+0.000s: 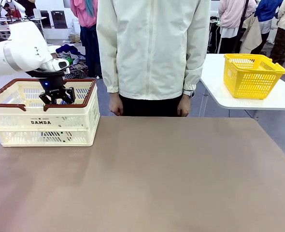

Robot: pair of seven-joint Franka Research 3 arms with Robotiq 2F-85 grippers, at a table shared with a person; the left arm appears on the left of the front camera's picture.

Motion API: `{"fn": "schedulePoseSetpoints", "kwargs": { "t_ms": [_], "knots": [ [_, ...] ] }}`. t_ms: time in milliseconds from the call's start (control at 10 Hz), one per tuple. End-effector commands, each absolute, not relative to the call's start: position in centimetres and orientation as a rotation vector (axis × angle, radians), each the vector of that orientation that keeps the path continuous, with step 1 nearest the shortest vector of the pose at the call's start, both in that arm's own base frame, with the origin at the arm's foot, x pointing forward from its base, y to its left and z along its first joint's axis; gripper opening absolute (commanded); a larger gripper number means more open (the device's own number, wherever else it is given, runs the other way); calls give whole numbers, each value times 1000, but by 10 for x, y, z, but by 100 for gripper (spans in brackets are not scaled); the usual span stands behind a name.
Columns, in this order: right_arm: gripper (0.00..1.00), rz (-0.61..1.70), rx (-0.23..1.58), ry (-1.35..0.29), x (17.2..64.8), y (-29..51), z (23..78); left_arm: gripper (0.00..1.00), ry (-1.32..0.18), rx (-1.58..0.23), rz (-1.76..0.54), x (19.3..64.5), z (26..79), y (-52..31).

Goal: Place the drinks into the Shopping basket.
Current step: Pick up one drink and place it into the Shopping basket.

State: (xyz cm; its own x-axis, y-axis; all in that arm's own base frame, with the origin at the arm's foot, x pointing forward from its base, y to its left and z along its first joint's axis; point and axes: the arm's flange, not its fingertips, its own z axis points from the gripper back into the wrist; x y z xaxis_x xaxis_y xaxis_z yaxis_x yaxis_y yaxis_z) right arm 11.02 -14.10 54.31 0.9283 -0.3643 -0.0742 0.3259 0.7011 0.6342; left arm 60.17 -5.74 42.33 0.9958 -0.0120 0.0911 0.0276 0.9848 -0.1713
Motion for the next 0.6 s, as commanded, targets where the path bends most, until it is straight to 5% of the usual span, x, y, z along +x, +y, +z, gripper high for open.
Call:
{"fn": "schedulePoseSetpoints", "kwargs": {
  "t_ms": [0, 200, 300, 400, 500],
  "knots": [
    [100, -362, 707, -69, 100, -142, 544, 0, -88, -127, -5, 609, 422, -66],
    [100, -362, 707, -69, 100, -142, 544, 0, -90, -114, 3, 611, 419, -67],
    [100, -362, 707, -69, 100, -142, 544, 21, -90, -118, 7, 611, 418, -67],
    [100, -362, 707, -69, 100, -142, 544, 79, -88, -119, 5, 610, 417, -67],
    [100, -362, 707, -69, 100, -142, 544, 100, -83, -122, -2, 611, 417, -68]
  ]
}}
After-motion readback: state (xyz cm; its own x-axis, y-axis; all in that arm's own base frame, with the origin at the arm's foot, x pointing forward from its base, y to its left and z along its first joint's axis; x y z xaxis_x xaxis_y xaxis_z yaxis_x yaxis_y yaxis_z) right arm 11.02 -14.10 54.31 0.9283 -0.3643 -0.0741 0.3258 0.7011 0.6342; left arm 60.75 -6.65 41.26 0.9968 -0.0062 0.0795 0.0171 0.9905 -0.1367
